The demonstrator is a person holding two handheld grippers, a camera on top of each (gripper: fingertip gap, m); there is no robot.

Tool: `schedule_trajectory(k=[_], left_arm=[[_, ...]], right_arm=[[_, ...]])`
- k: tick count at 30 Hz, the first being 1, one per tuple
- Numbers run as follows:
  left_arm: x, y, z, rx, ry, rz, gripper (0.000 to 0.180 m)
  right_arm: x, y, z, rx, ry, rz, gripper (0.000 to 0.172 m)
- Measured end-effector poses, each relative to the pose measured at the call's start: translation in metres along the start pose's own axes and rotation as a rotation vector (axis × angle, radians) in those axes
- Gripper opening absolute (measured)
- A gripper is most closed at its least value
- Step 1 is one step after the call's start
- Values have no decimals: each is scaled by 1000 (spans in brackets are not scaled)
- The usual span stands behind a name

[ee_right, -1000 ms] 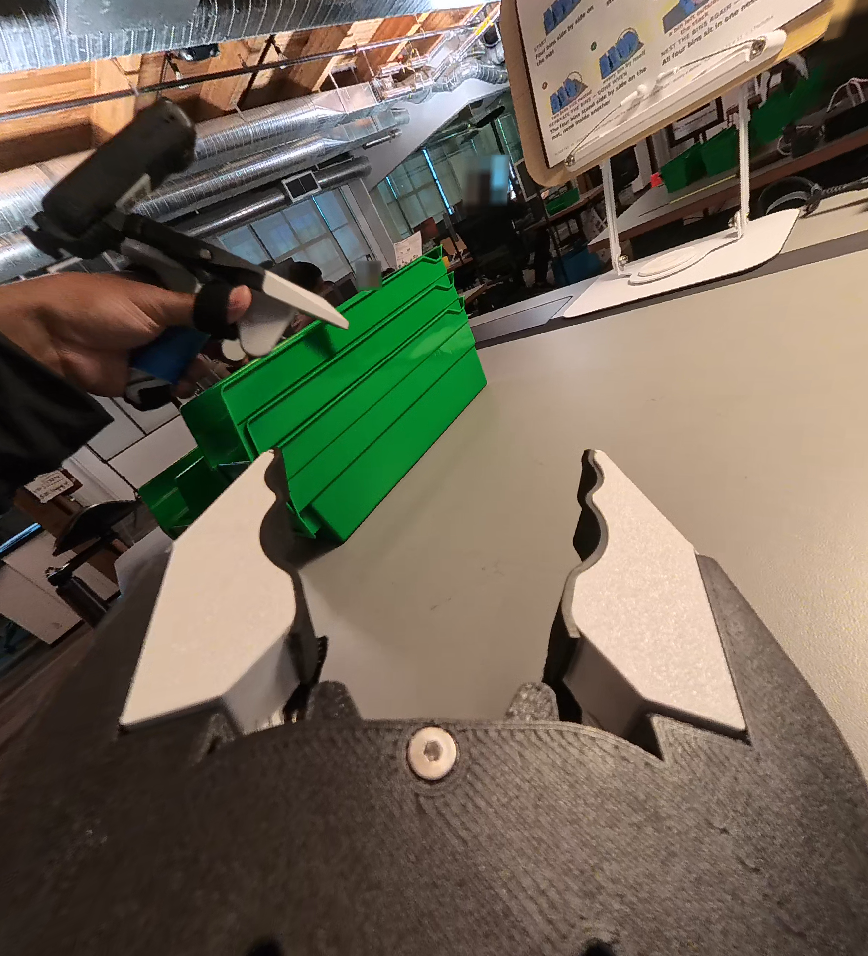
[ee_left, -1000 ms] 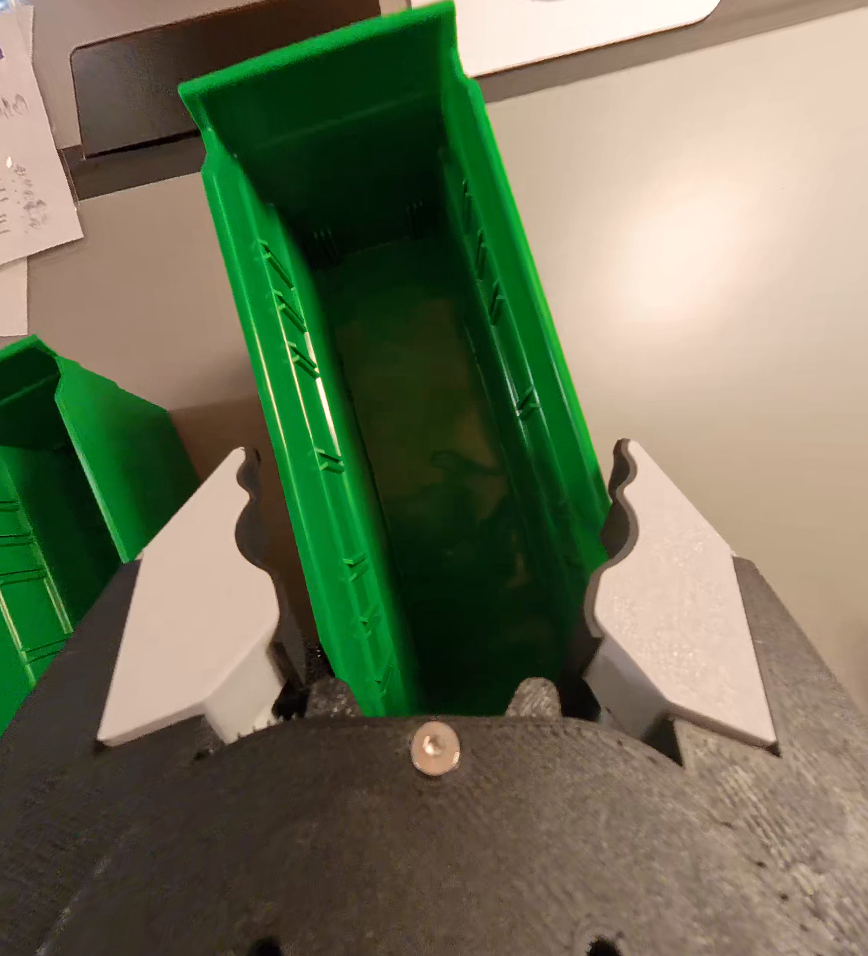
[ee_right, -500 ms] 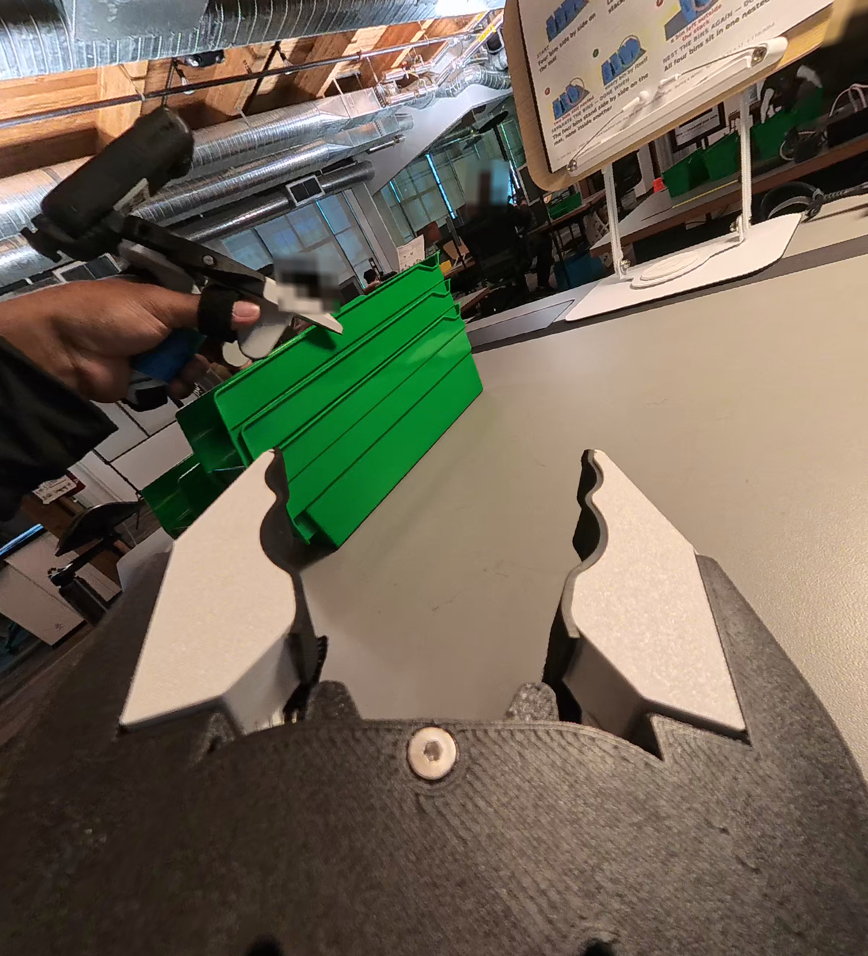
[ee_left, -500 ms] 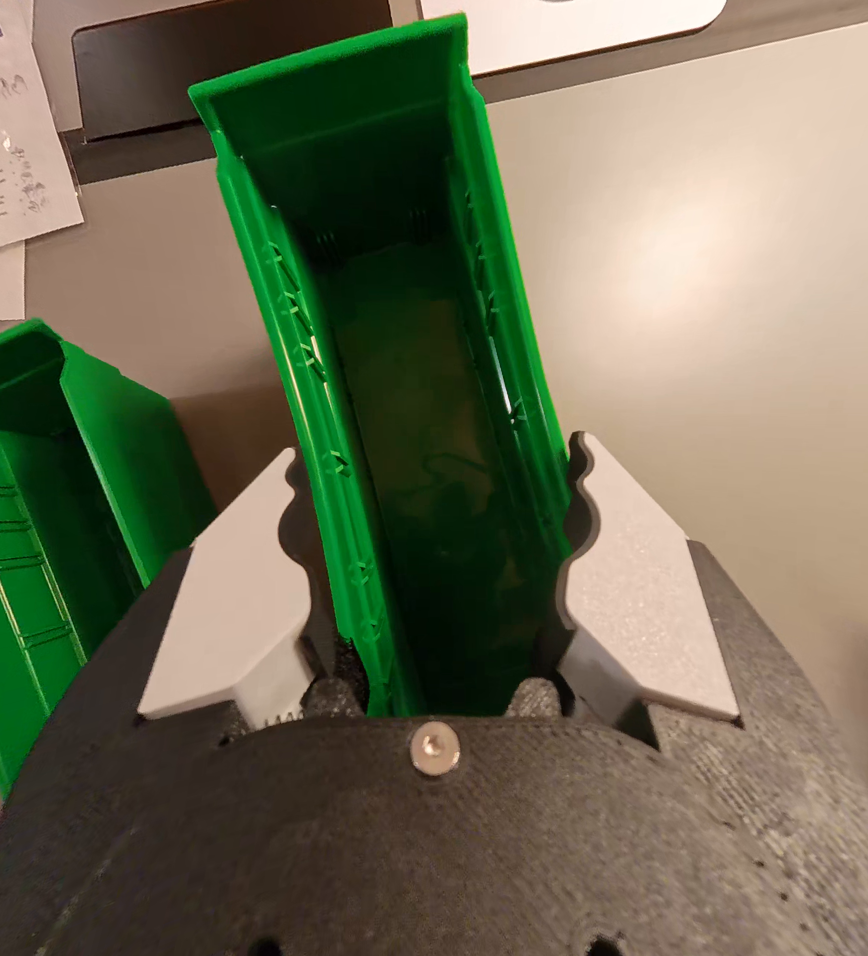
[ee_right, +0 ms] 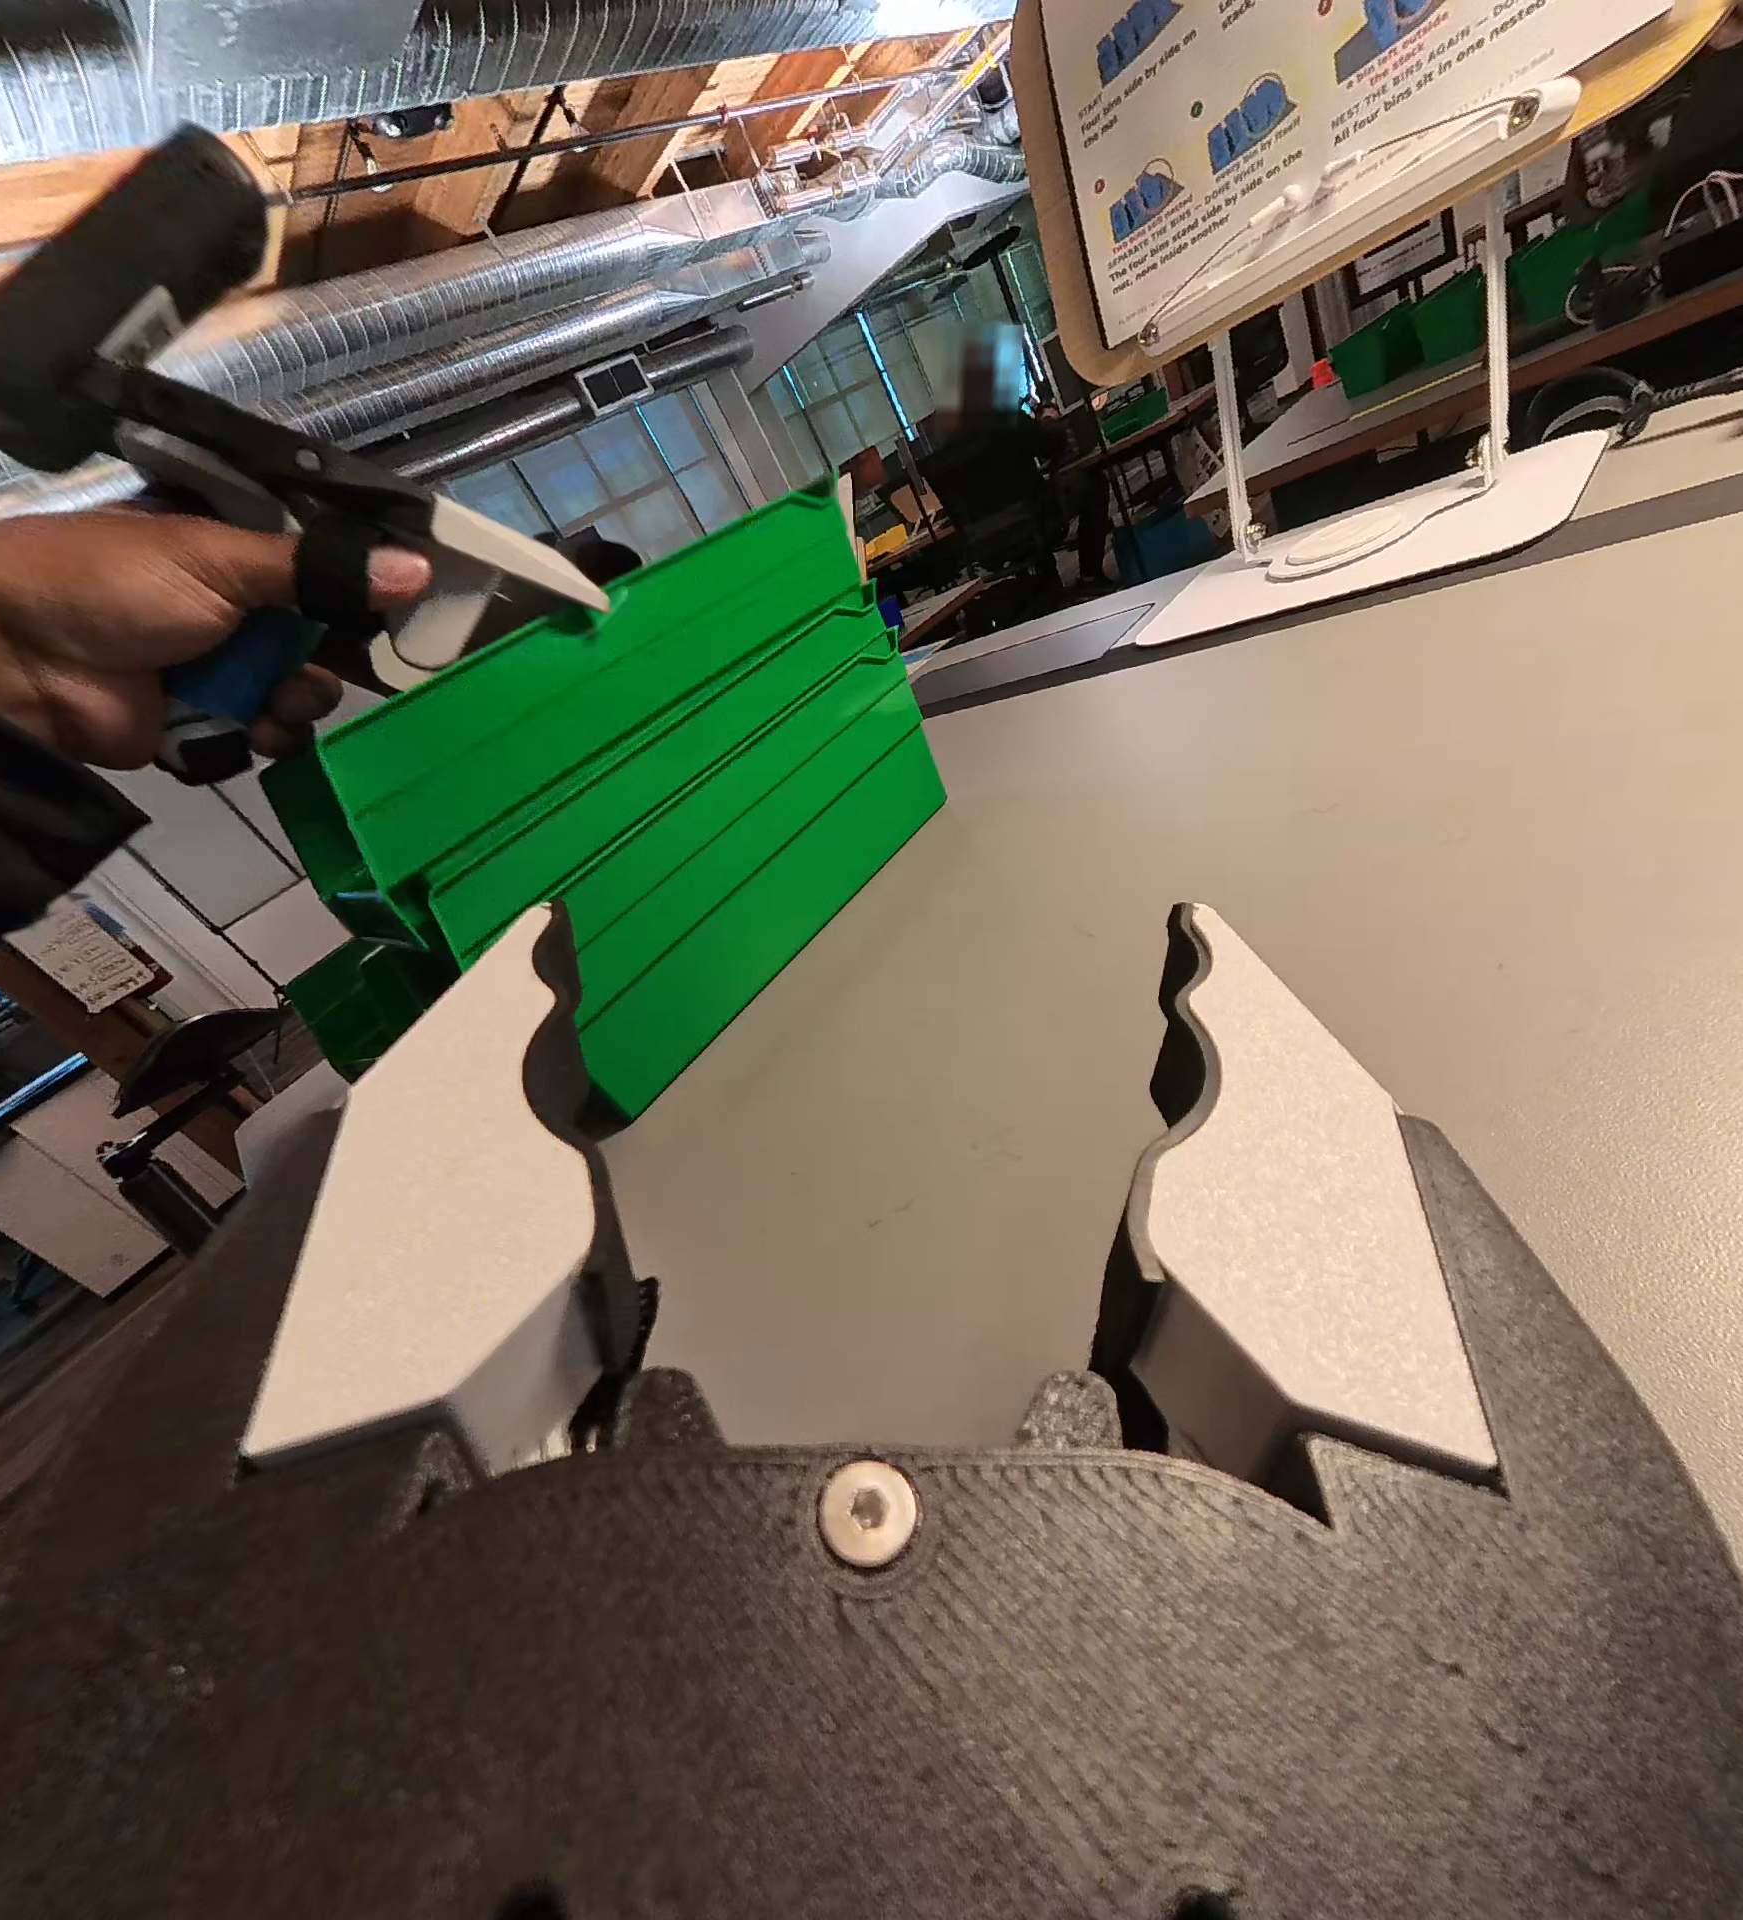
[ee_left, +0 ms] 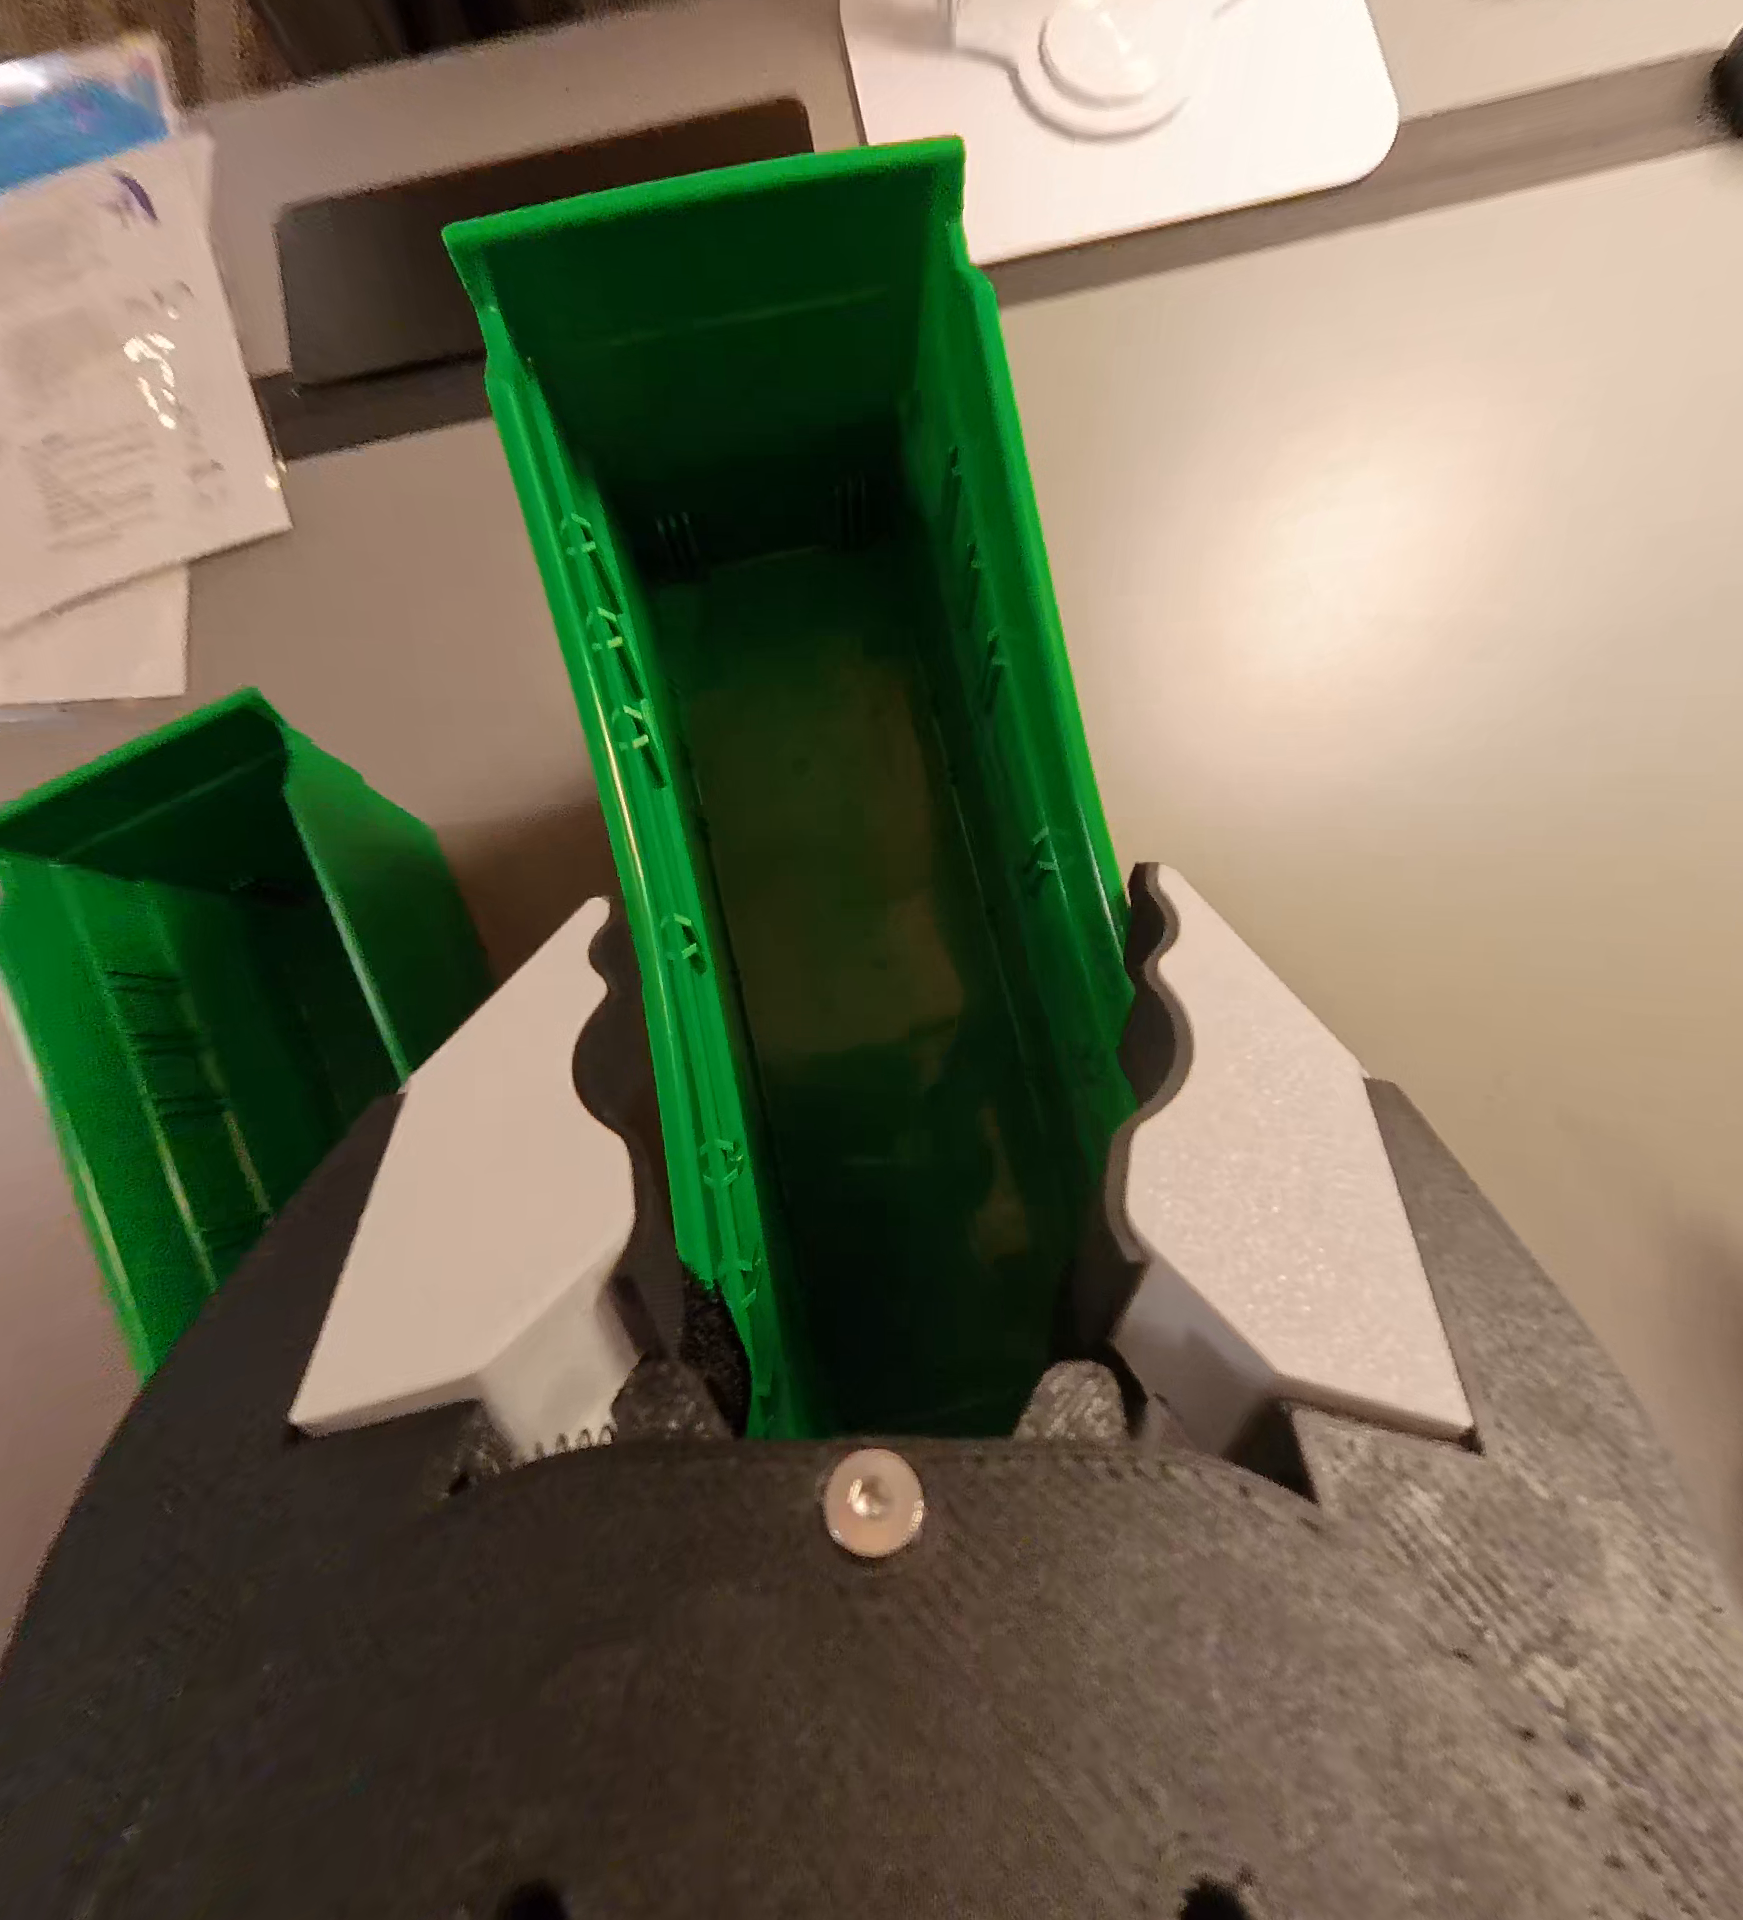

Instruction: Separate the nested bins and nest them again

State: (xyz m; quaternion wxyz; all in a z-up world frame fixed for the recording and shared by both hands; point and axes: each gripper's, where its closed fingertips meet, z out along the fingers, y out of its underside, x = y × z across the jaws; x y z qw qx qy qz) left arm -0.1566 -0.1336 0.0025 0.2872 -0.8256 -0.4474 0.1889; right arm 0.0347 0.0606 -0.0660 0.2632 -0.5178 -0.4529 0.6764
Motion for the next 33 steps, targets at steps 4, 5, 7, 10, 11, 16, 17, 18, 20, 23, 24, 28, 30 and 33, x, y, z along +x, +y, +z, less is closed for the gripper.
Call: schedule_trajectory(k=[4, 5, 7, 10, 11, 16, 17, 18, 20, 23, 24, 28, 30, 33], left_arm=[[4, -27, -39, 76, 13, 5, 95], [9, -33, -50, 98, 23, 7, 95], [25, -43, -68, 135, 55, 18, 95], [62, -52, -83, 173, 127, 41, 96], [76, -52, -83, 177, 155, 46, 96], [140, -33, -49, 135, 279, 28, 98], [150, -27, -36, 118, 290, 21, 98], [158, -20, -23, 98, 295, 15, 97], [170, -5, 6, 57, 287, 12, 97], [176, 19, 46, 2, 247, 6, 99], [176, 26, 57, -12, 228, 6, 100], [171, 32, 77, 35, 164, 10, 111], [179, 27, 69, 64, 222, -1, 121], [179, 9, 38, 153, 302, -16, 125]], right_arm=[[0, 1, 1, -4, 1, 1, 112], [0, 1, 1, -6, 1, 2, 112], [0, 1, 1, -10, 2, 4, 112], [1, 1, 1, -4, 1, 5, 112], [0, 0, 0, 2, 0, 6, 112], [1, -8, -6, 53, -7, 25, 110], [2, -10, -8, 69, -8, 31, 109], [3, -13, -10, 86, -8, 39, 108], [5, -17, -14, 117, -11, 56, 106], [5, -17, -13, 115, -19, 68, 106], [5, -17, -13, 109, -18, 65, 106], [5, -16, -12, 102, -19, 63, 105], [5, -16, -12, 105, -21, 69, 105], [5, -17, -12, 107, -24, 71, 106]])
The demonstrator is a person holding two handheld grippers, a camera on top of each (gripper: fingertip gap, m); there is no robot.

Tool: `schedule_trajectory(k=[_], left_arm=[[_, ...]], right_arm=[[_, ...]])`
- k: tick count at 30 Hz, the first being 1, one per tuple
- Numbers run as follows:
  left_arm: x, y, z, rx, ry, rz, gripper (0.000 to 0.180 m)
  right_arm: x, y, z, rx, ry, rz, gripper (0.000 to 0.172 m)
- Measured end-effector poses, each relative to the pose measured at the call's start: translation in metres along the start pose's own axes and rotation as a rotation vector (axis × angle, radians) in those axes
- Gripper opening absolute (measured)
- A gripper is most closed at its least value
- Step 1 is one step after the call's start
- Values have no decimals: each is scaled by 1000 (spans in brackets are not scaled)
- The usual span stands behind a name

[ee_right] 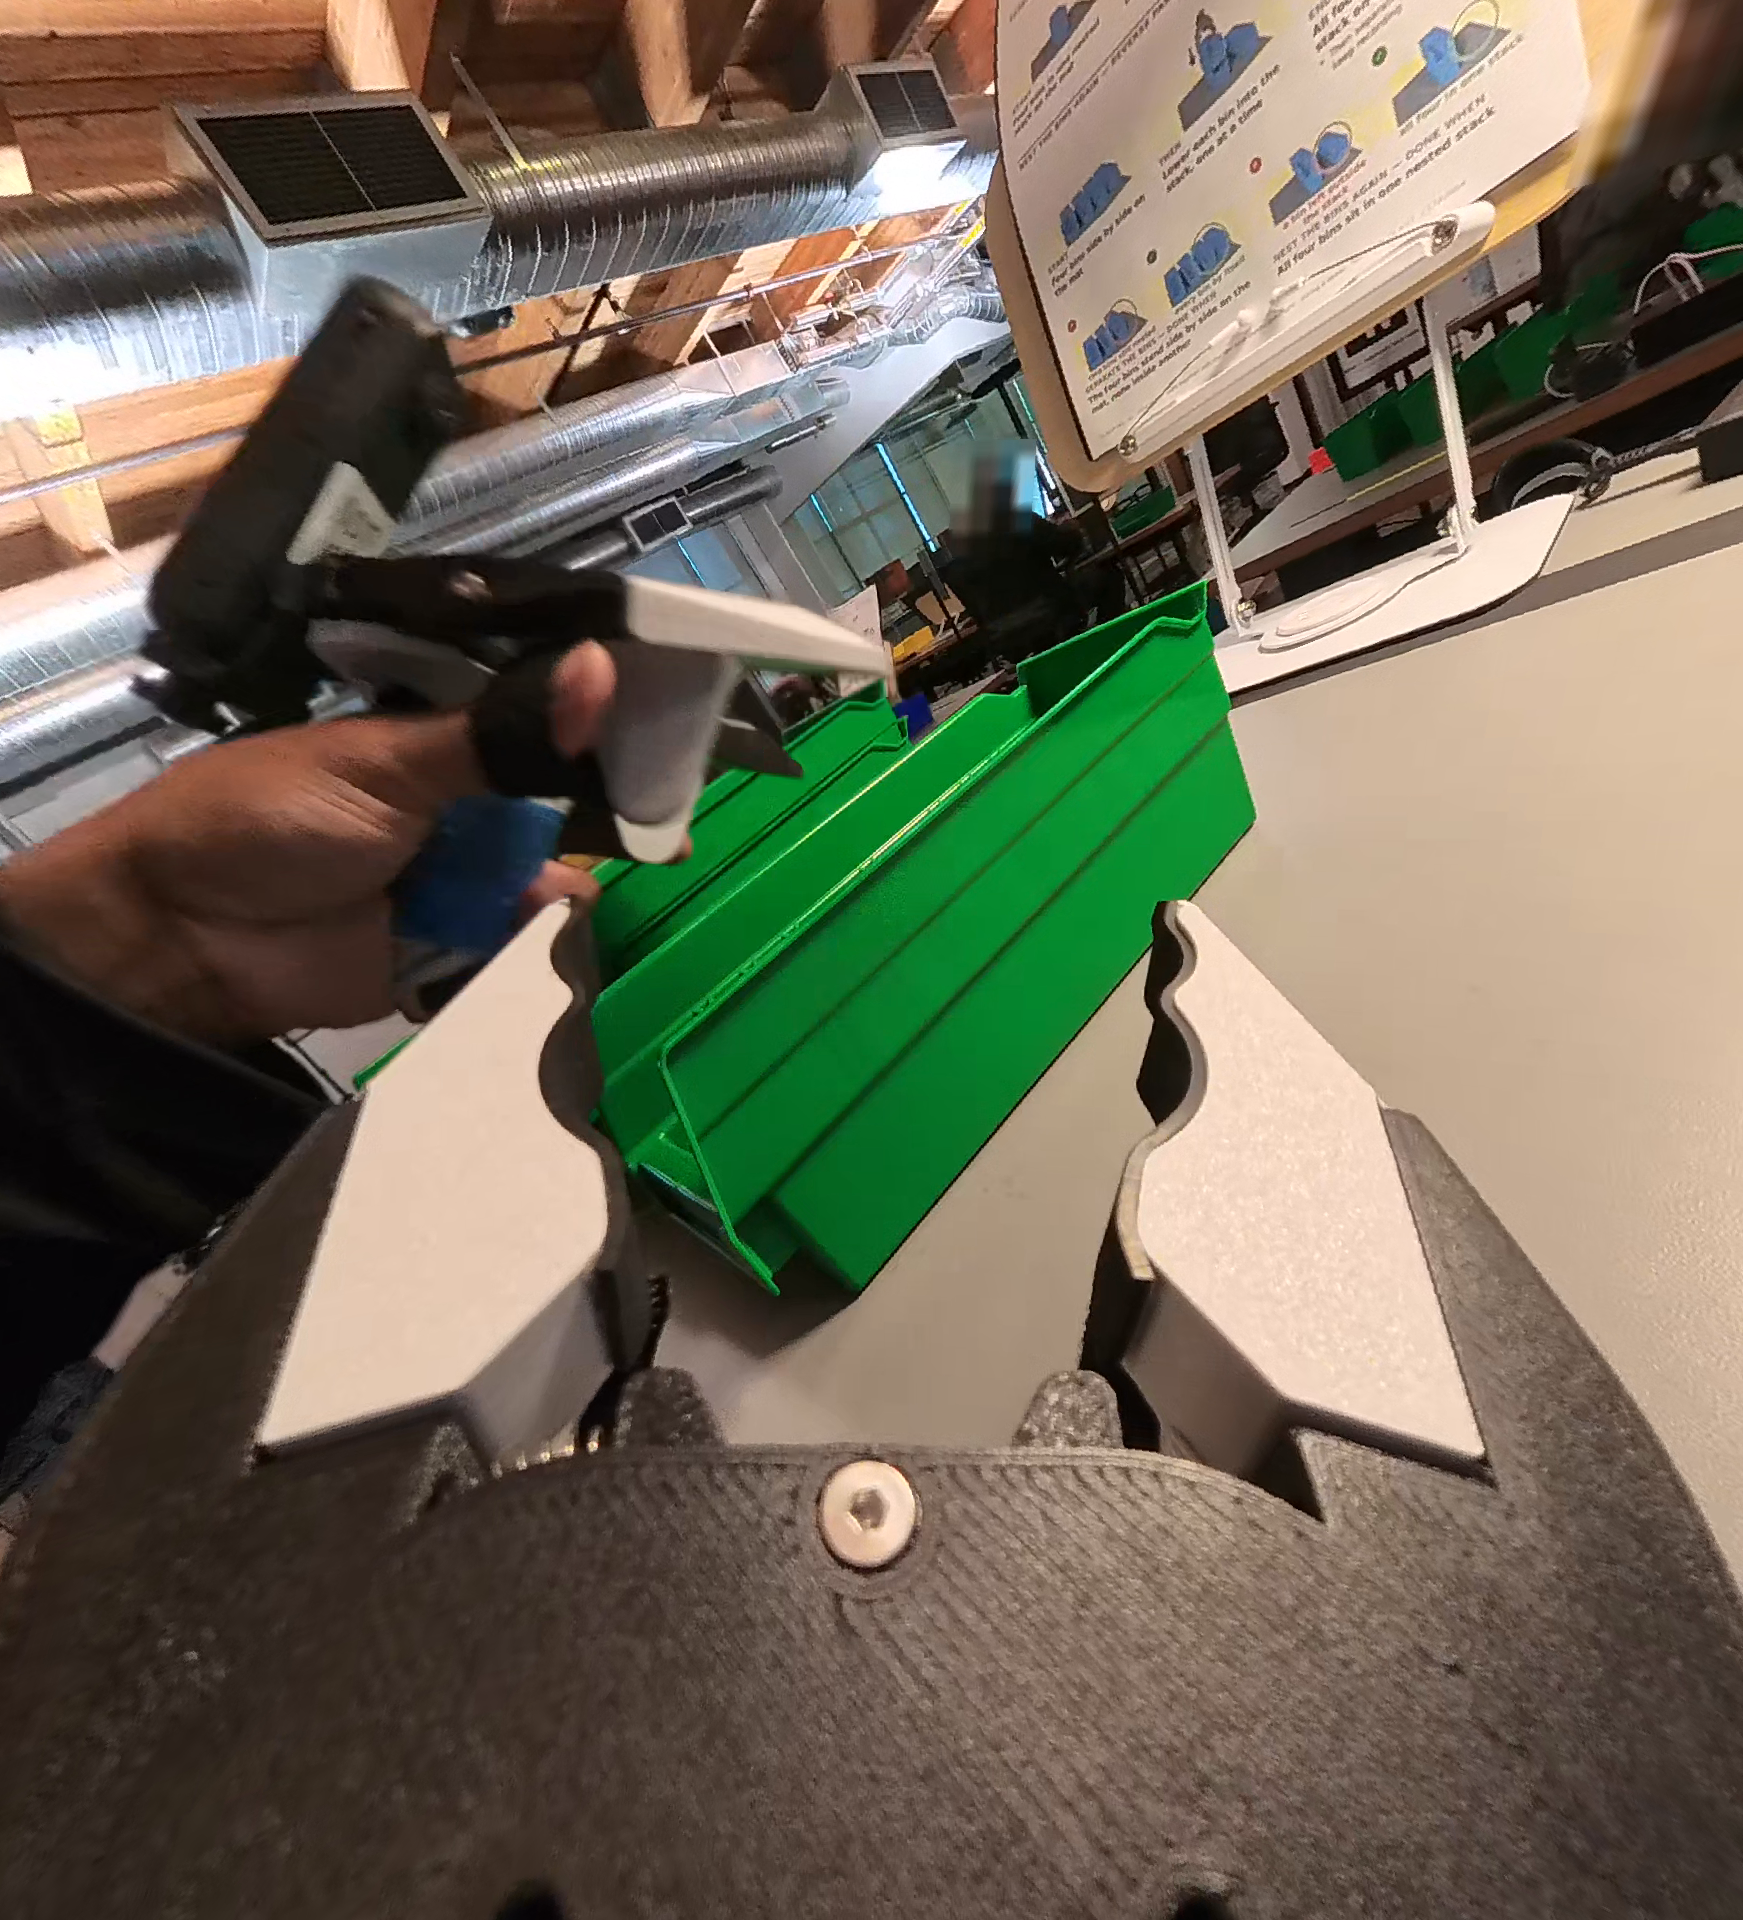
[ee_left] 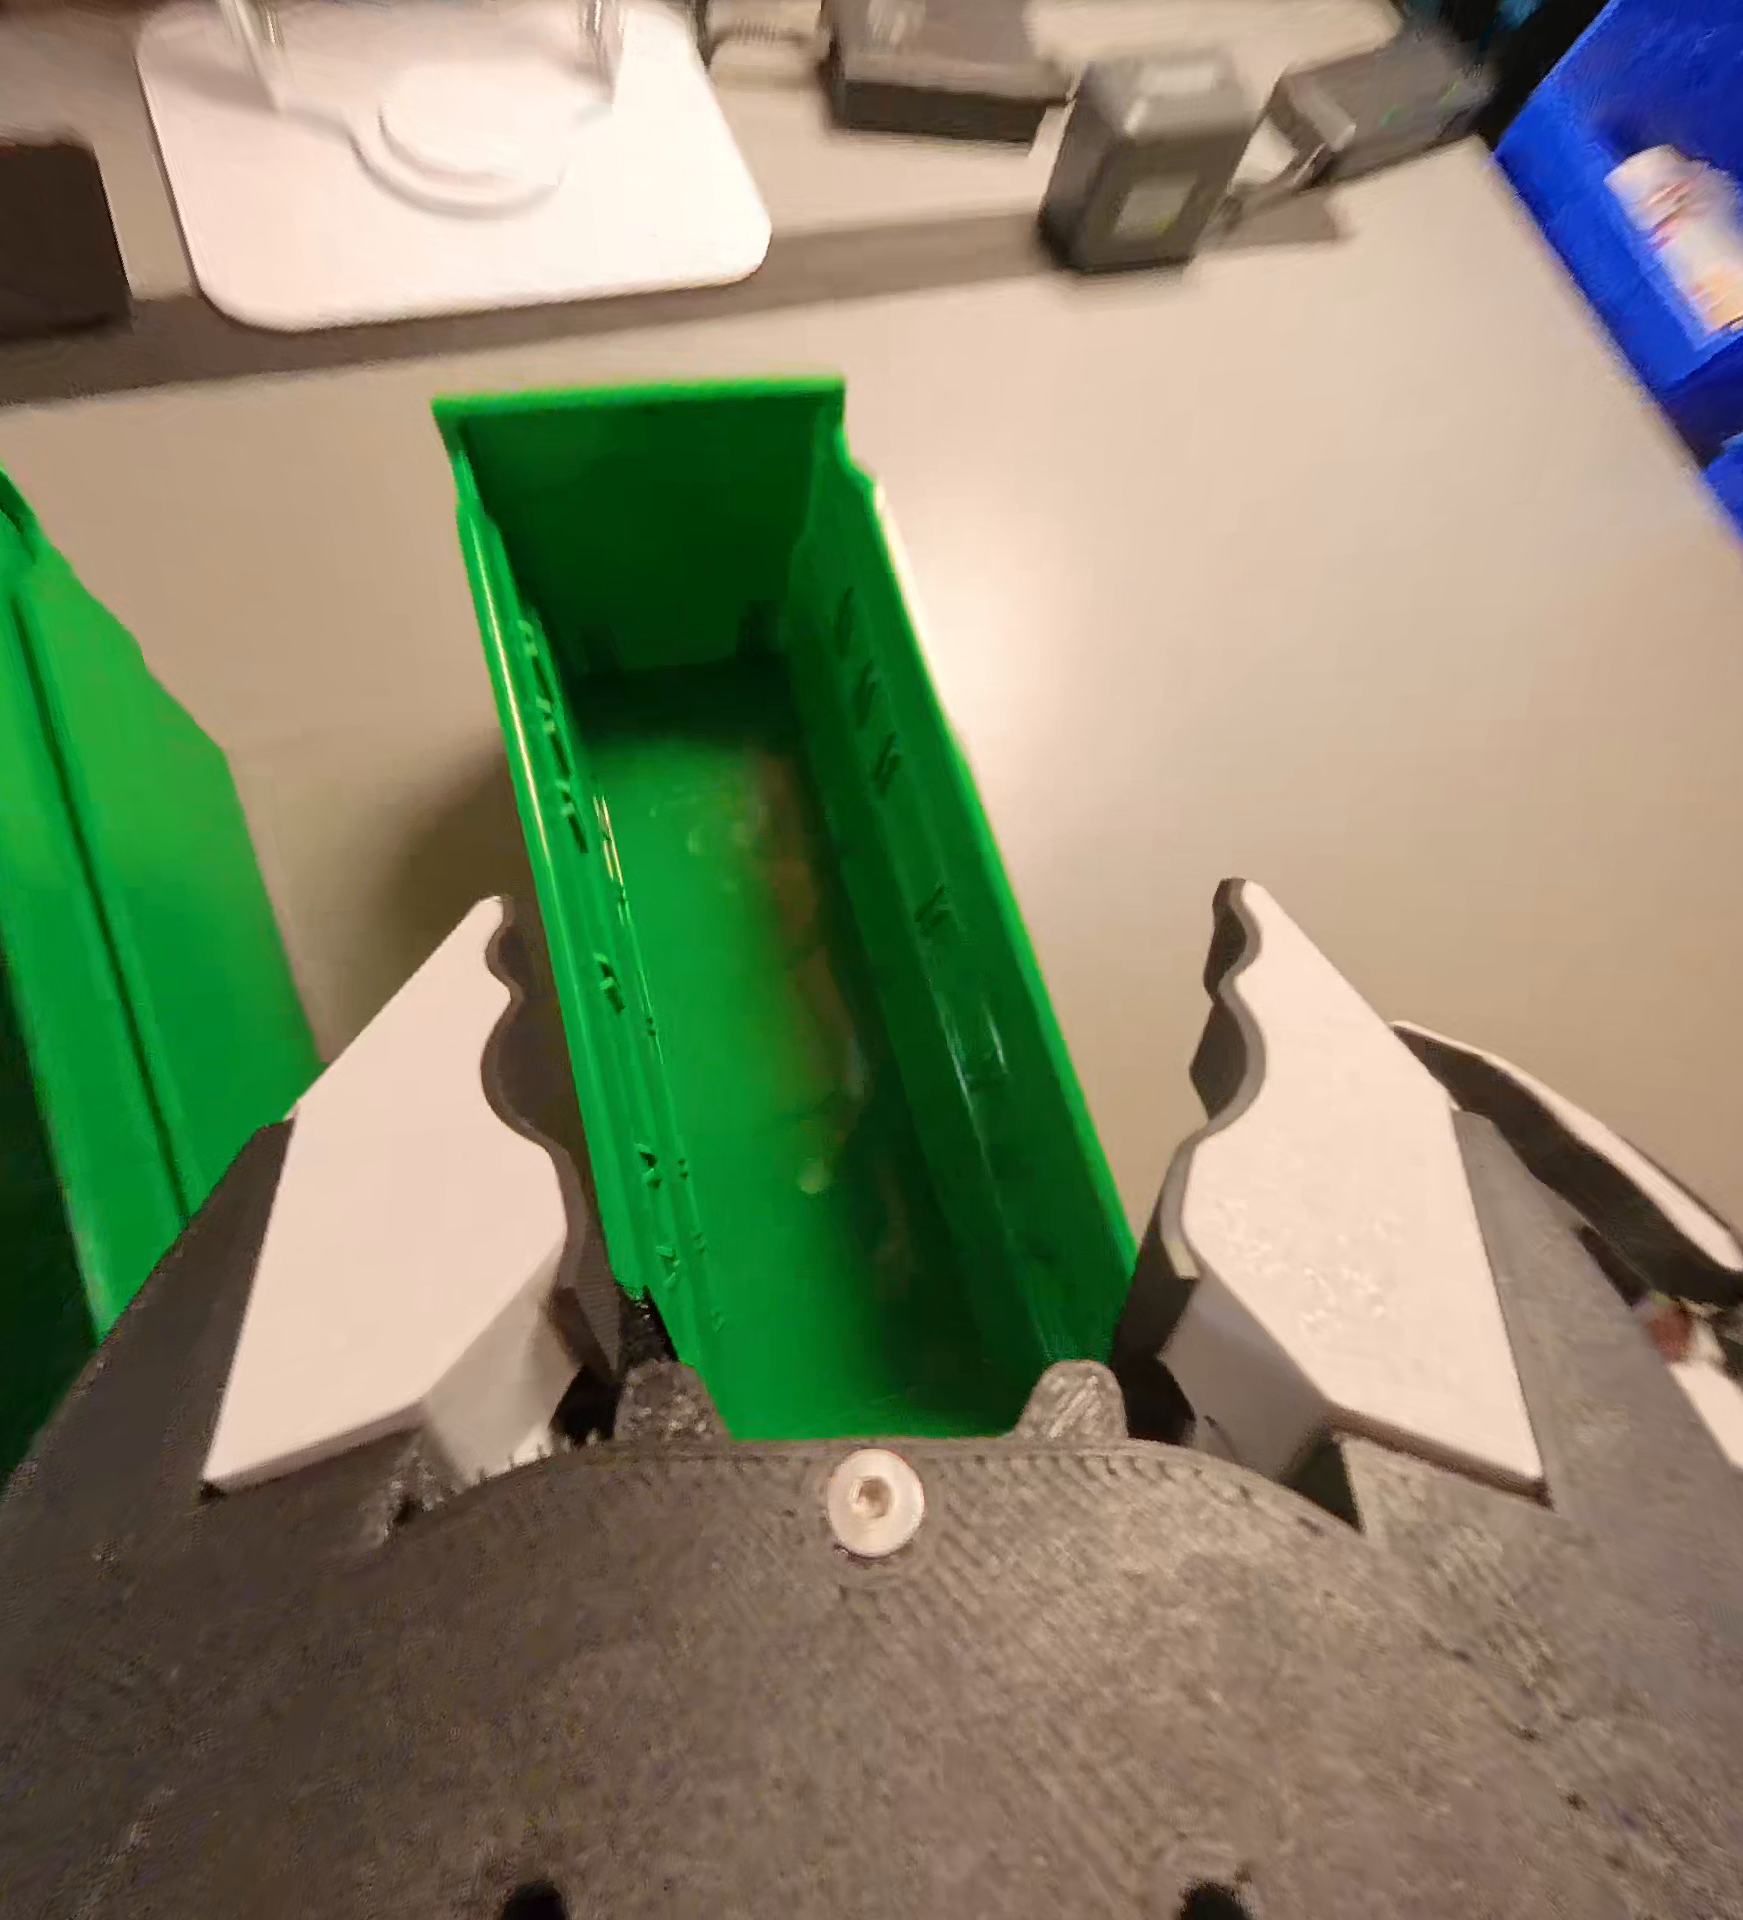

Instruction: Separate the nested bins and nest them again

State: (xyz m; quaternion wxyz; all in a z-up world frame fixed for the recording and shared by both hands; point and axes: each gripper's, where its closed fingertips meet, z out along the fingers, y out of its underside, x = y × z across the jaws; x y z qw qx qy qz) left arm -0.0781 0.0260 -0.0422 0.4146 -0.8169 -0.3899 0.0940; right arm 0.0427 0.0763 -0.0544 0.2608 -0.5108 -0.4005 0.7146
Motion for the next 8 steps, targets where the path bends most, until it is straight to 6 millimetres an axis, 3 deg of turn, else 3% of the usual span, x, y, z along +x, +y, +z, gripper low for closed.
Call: schedule_trajectory(k=[2, 3, 8], left_arm=[[-9, -14, -26, 59, -20, 34, 127], [-23, -17, -38, 68, -70, 58, 126], [-121, 3, -74, -22, -348, 84, 129]], right_arm=[[0, -1, -1, 5, -3, 5, 106], [0, -1, -1, 7, -5, 8, 106], [0, 0, 0, -3, -4, 8, 106]])
